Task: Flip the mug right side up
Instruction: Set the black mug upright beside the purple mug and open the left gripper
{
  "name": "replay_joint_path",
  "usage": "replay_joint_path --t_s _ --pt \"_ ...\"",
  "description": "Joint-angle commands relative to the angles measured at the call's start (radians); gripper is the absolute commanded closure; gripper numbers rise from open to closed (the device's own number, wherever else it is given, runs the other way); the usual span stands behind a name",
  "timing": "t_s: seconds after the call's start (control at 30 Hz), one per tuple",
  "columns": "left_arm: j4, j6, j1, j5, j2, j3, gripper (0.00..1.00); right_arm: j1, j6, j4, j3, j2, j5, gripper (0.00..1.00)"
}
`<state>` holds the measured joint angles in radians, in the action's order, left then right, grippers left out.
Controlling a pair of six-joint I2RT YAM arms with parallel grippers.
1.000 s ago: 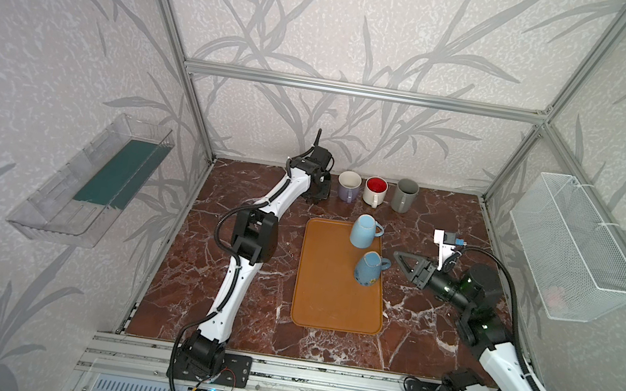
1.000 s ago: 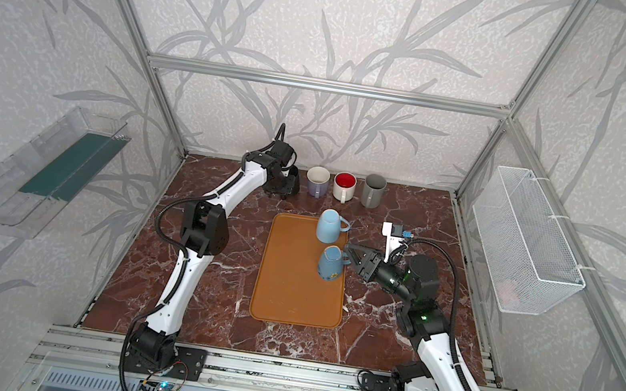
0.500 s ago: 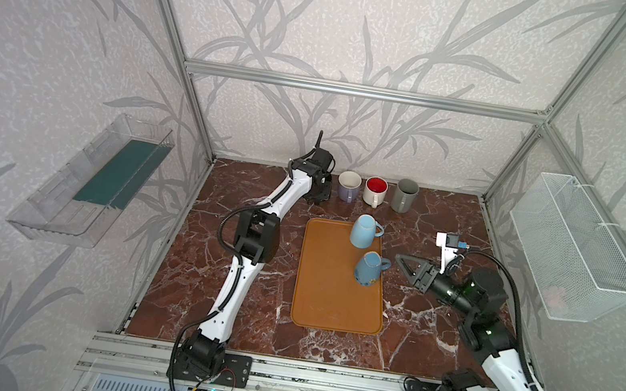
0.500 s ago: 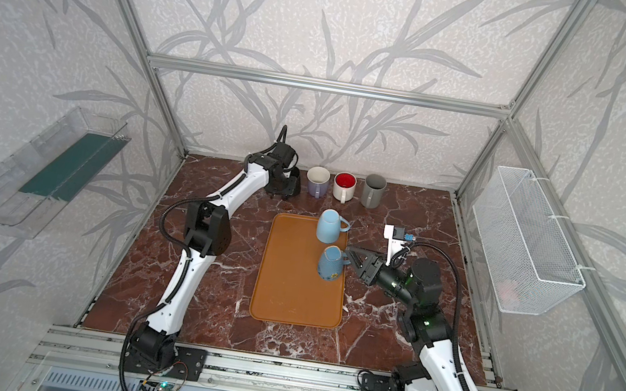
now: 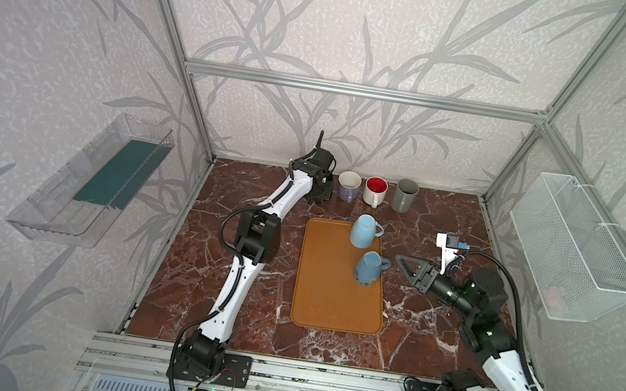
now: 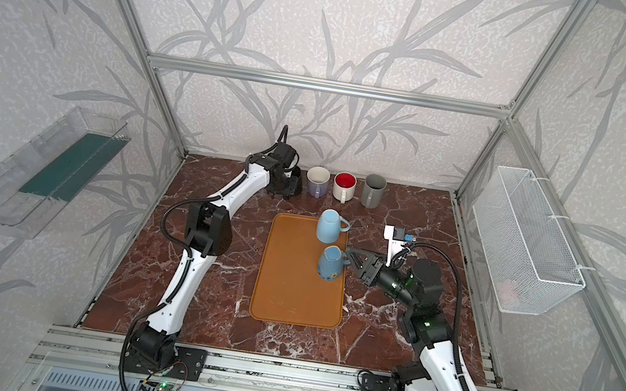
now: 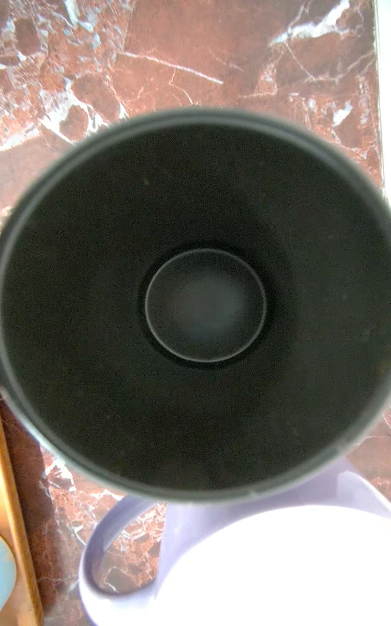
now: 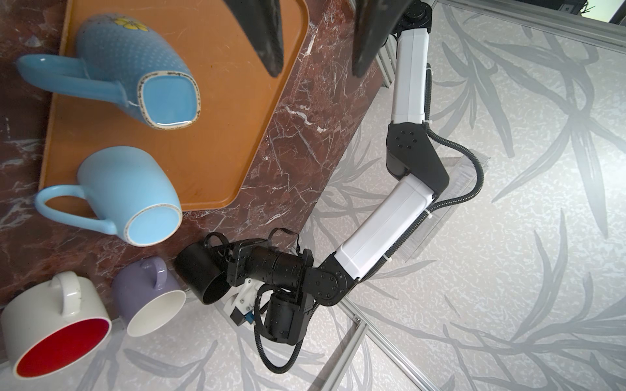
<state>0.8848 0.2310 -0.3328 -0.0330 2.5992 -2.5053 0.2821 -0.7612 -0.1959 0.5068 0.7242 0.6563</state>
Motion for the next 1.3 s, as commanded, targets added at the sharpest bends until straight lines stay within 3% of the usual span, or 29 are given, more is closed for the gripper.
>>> replay_joint_path --t_s 0.0,0.3,0.6,0.8,1.07,1.27 --pt "-0.023 -0.021 -0.005 -0.011 0.001 -0.056 0.76 -0.004 0.020 0.015 0.013 -0.005 0.017 0.64" --pt "-0.003 -0.037 -0.005 -0.019 -0.031 -0.055 0.64 -0.004 0.073 0.061 0.017 0.002 0.010 0.64" --pt "-0.015 -0.049 -0.008 0.018 -0.238 0.106 0.63 -0.004 0.329 0.318 0.108 0.064 -0.084 0.63" --pt "-0.053 -0.027 -0.009 0.017 -0.416 0.325 0.63 -0.004 0.356 0.332 0.132 0.154 -0.128 0.56" --pt "-0.295 0.043 -0.012 -0.050 -0.730 0.824 0.63 -0.004 0.392 0.178 0.142 0.341 -0.107 0.41" --pt "-0.415 0.116 -0.017 -0.065 -0.923 1.092 0.63 -0.031 0.389 0.048 0.157 0.465 -0.046 0.31"
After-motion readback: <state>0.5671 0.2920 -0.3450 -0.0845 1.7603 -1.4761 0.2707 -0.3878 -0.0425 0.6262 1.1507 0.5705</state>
